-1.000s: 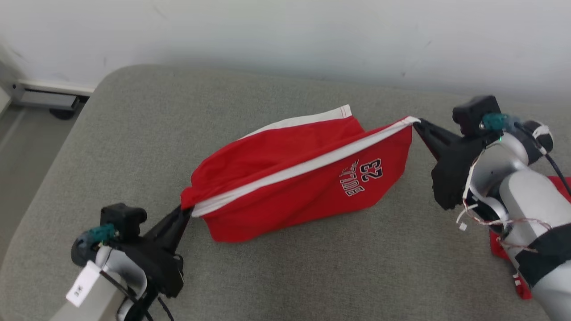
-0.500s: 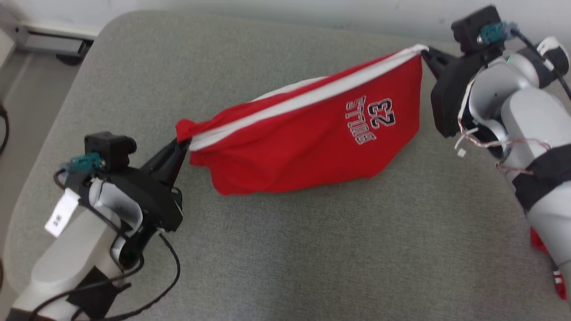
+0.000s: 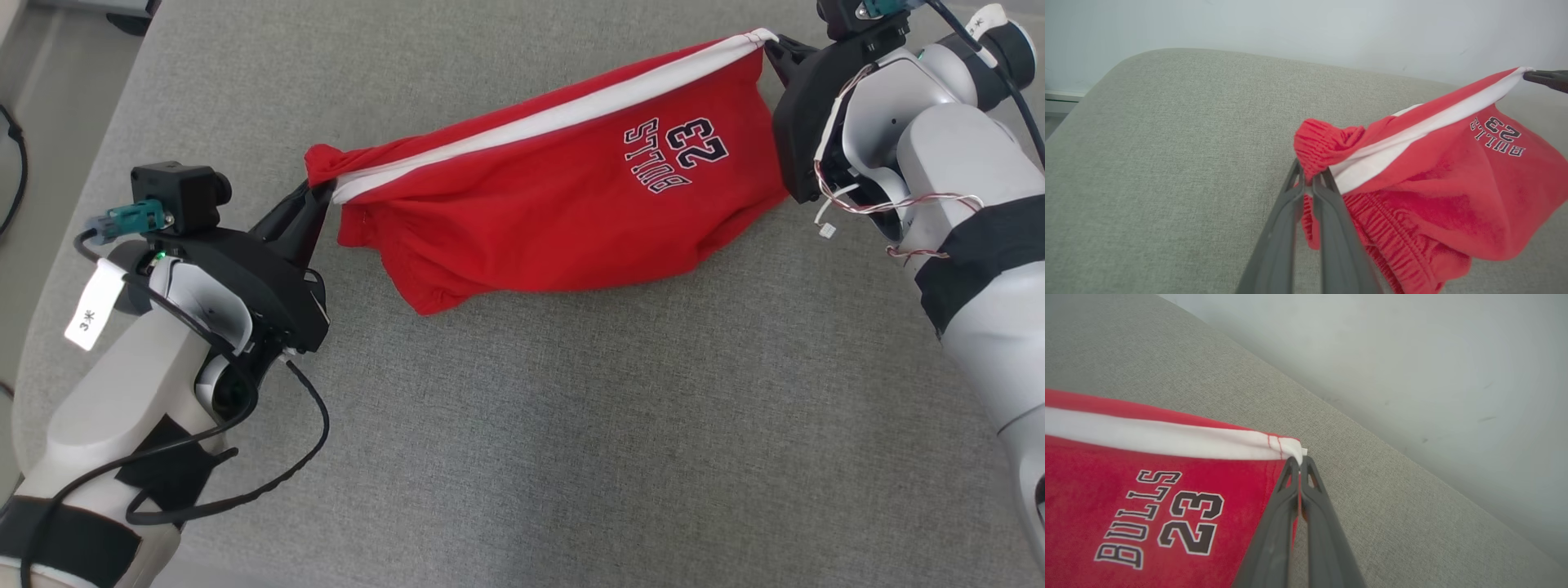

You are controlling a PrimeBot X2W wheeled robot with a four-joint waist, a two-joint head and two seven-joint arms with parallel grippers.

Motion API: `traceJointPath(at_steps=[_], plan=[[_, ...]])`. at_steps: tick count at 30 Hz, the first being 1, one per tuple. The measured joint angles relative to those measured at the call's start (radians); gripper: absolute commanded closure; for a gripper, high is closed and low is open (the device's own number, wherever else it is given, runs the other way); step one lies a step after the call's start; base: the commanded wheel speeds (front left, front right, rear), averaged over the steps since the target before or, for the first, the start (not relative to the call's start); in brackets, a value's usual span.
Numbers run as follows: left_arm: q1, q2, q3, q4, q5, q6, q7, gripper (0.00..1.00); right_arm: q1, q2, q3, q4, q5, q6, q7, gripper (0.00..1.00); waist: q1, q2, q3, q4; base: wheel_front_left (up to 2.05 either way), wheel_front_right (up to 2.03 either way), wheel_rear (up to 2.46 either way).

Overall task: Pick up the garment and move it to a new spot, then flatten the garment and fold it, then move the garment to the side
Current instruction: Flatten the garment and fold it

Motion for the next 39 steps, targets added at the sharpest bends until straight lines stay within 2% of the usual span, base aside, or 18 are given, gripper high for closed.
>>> traceJointPath(at_steps=[4,5,6,7,8,19,24,29,39], plan=[[-0.008,-0.002,-0.019,0.029,-0.013,0.0,-0.002,1.0,-0.026,0.02,0.007,0.049,-0.006,0.0,-0.026,1.0,-0.0001,0.0,0.019,0.0,0.0,0.0,0.0],[-0.014,-0.003,-0.024,0.036,-0.015,0.0,-0.005,0.72,-0.034,0.023,0.008,0.058,-0.006,0.0,-0.032,1.0,0.0,0.0,0.023,0.0,0.0,0.0,0.0],[-0.021,-0.007,-0.027,0.043,-0.018,0.0,-0.012,0.53,-0.039,0.025,0.009,0.067,-0.01,0.0,-0.044,0.89,0.0,0.0,0.026,-0.001,0.0,0.0,0.0],[-0.029,-0.012,-0.029,0.054,-0.018,0.0,-0.021,0.0,-0.042,0.025,0.011,0.08,-0.011,0.001,-0.053,0.57,0.0,0.0,0.029,-0.002,0.0,0.0,0.0],[-0.037,-0.018,-0.03,0.066,-0.018,0.0,-0.027,0.0,-0.042,0.025,0.01,0.088,-0.011,0.001,-0.065,0.02,0.0,0.0,0.03,-0.002,0.0,0.0,0.0],[-0.037,-0.035,-0.039,0.129,-0.02,0.0,-0.124,0.0,-0.044,0.027,-0.009,0.151,0.001,0.002,-0.218,0.0,-0.0002,-0.0001,0.009,-0.003,0.0,0.0,0.0],[0.002,-0.053,-0.03,0.125,-0.022,0.0,-0.147,0.0,0.048,0.022,-0.021,0.151,0.021,0.002,-0.308,0.0,-0.0002,-0.0001,-0.02,-0.003,0.0,0.0,0.0],[0.068,-0.045,-0.025,0.092,-0.029,0.0,-0.155,0.0,0.133,0.021,-0.033,0.154,0.034,0.002,-0.367,0.0,-0.0003,-0.0002,-0.046,-0.006,0.0,0.0,0.0],[0.12,-0.053,-0.021,0.047,-0.053,0.0,-0.155,0.0,0.156,0.051,-0.032,0.175,0.039,0.001,-0.395,0.0,-0.0003,-0.0002,-0.05,-0.031,0.0,0.0,0.0]])
